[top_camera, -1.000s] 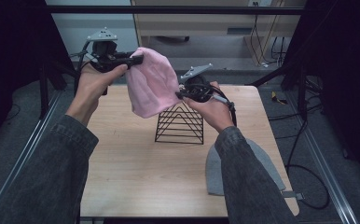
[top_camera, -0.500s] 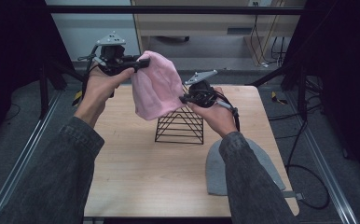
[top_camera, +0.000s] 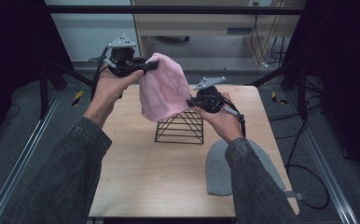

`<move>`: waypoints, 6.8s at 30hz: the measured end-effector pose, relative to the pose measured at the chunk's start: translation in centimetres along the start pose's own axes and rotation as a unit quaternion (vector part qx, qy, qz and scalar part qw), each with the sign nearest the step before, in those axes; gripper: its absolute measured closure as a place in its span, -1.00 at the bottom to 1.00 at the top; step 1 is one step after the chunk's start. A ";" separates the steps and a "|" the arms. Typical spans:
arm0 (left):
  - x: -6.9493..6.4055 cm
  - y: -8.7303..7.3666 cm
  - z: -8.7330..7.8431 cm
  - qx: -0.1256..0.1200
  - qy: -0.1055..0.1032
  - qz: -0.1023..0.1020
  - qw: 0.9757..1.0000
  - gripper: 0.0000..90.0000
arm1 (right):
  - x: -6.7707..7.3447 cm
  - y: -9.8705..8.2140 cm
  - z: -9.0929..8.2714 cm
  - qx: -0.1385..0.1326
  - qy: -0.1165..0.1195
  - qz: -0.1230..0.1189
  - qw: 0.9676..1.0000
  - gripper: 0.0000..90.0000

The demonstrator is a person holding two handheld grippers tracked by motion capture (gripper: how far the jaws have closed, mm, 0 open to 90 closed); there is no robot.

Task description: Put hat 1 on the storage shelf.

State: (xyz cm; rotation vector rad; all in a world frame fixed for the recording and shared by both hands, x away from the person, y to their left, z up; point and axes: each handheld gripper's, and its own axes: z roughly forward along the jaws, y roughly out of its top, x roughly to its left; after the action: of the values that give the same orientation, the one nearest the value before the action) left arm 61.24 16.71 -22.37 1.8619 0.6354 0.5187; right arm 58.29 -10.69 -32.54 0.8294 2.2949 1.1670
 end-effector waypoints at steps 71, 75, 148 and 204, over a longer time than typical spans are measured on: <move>-4.3 -3.7 6.1 0.051 -0.041 0.058 0.996 0.55 | -1.7 -9.4 -0.2 0.020 -0.036 0.062 0.997 0.90; -4.4 -4.0 6.3 0.052 -0.041 0.059 0.996 0.55 | -1.7 -10.0 0.1 0.023 -0.037 0.063 0.997 0.90; -5.5 -7.8 6.9 0.106 -0.077 0.030 0.991 0.62 | -0.5 -13.6 1.9 0.066 -0.022 0.070 0.995 0.90; -1.5 -20.8 -1.2 0.151 -0.001 -0.032 0.988 -0.59 | -4.6 -16.7 -4.2 0.127 -0.133 0.157 0.970 0.06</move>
State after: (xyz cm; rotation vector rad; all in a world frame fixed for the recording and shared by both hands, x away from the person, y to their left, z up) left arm 55.54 22.97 -41.48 2.1161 0.8047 0.3933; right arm 53.85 -23.92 -43.56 1.3972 2.1653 0.8234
